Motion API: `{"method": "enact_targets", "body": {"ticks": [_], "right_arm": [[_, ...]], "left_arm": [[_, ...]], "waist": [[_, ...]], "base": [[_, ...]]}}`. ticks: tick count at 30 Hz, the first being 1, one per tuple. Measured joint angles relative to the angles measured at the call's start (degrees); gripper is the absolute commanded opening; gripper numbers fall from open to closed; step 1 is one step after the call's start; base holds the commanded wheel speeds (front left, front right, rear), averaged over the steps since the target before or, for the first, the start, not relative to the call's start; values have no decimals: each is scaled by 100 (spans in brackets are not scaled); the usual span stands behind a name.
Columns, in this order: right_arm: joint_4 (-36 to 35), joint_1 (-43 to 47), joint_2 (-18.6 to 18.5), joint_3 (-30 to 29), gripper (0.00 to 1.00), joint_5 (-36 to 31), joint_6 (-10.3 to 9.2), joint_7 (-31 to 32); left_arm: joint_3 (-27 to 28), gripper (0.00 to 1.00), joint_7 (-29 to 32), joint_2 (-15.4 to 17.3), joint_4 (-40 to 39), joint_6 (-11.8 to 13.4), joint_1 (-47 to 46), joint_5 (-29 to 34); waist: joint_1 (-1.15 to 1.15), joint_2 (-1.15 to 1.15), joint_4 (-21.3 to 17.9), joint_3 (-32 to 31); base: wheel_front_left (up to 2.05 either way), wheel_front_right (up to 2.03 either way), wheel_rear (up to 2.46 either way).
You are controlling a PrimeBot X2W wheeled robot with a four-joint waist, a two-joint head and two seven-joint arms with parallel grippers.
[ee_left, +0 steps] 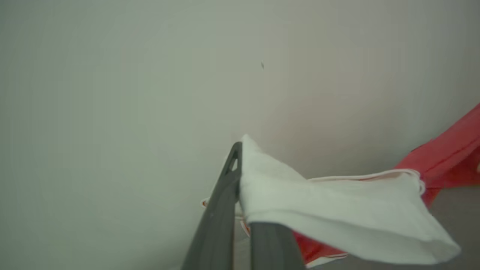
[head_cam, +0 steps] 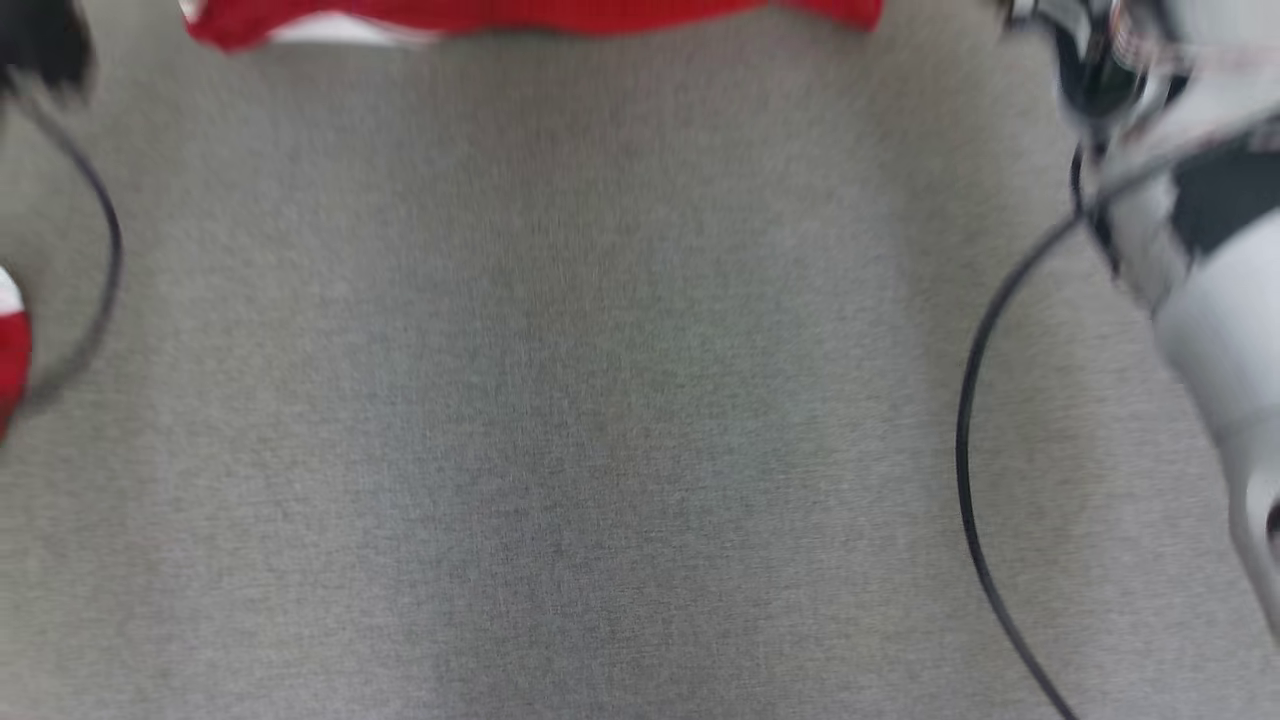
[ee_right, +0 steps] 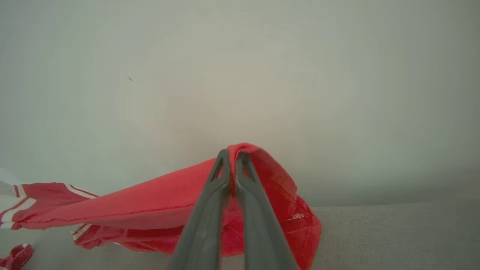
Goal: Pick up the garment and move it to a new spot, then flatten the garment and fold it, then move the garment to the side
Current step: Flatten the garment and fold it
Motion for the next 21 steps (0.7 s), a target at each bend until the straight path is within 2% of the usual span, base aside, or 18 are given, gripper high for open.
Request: {"method": "enact_targets", "body": {"ticks": [5,11,15,21], "right_arm": [[-768,1170,-498,308,0,490,0,-100],[-1530,2583,-988,417,0,889,0,-318],[-1893,3375,-1185,378,0,968,0,-516],[-2285,4359,-1351,219,0,899,0,-626]], "left_arm": [[223,0,114,390,-1278,475,1614,-421],[460,0,229,593,-3149,1402,3685,-861],[532,0,98,578,-4047,2043,4905,-998],[414,0,-146,403,-4803,2680,6257,-1024]], "waist": [[-1,-1,-26,-425],[-2,-1,-28,-868],[-2,-2,-33,-1060],[-2,-1,-27,-1233]], "base": [[0,0,0],[0,0,0],[0,0,0],[0,0,0]]}}
